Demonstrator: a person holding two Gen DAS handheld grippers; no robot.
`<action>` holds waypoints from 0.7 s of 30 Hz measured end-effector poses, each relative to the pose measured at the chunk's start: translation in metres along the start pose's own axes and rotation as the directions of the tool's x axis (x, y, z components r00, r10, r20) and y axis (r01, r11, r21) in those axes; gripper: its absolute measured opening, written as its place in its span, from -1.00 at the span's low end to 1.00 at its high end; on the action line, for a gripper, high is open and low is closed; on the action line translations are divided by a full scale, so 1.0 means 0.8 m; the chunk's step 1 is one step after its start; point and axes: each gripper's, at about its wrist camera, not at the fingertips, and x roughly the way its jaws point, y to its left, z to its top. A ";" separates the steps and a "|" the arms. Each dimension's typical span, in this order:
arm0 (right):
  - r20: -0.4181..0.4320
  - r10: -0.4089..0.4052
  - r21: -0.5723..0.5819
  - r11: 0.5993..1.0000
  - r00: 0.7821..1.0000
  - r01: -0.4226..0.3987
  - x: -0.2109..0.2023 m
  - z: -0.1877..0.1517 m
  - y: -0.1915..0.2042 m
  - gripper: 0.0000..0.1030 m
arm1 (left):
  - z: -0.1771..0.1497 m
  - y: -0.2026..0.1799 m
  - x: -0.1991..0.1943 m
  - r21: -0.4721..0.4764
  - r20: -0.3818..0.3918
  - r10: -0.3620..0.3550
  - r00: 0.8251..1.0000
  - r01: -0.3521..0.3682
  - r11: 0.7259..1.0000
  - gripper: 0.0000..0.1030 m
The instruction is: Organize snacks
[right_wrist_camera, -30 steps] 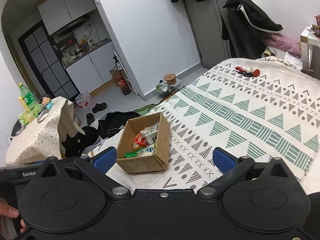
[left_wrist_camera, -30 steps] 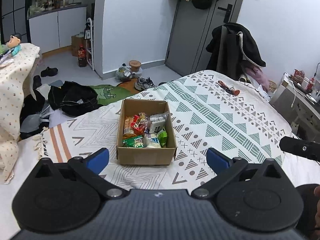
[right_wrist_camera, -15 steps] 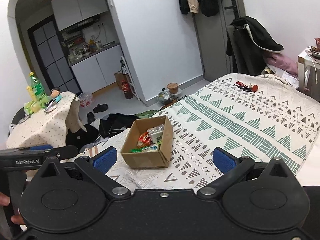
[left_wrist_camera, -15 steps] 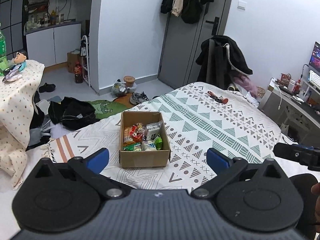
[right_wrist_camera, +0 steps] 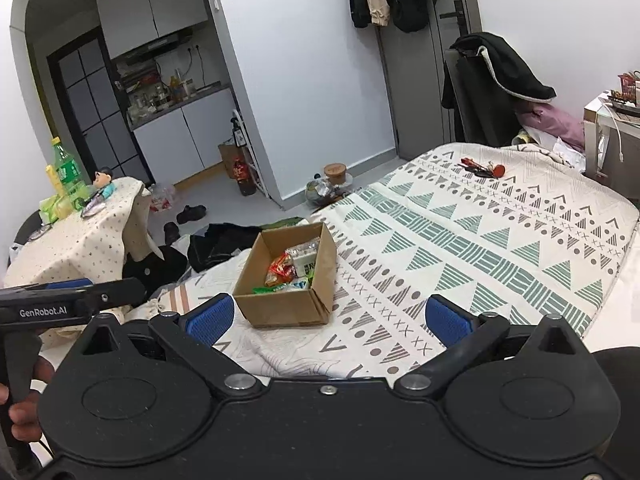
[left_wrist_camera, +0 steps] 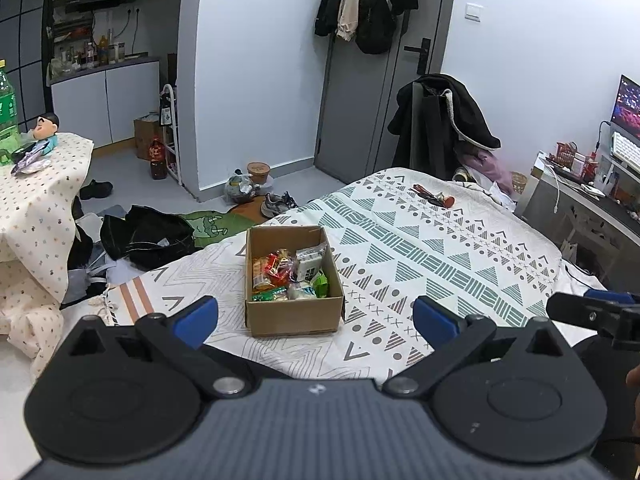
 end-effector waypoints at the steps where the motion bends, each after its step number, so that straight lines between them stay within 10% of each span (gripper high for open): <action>1: -0.004 -0.002 0.000 1.000 1.000 0.002 0.003 -0.001 0.000 1.00 | -0.001 0.000 0.001 -0.003 0.000 0.000 1.000 0.000 1.000 1.00; 21: -0.034 -0.002 -0.011 1.000 0.999 0.001 0.021 -0.010 0.010 1.00 | -0.016 0.003 0.022 -0.007 -0.031 -0.006 0.999 0.006 1.000 1.00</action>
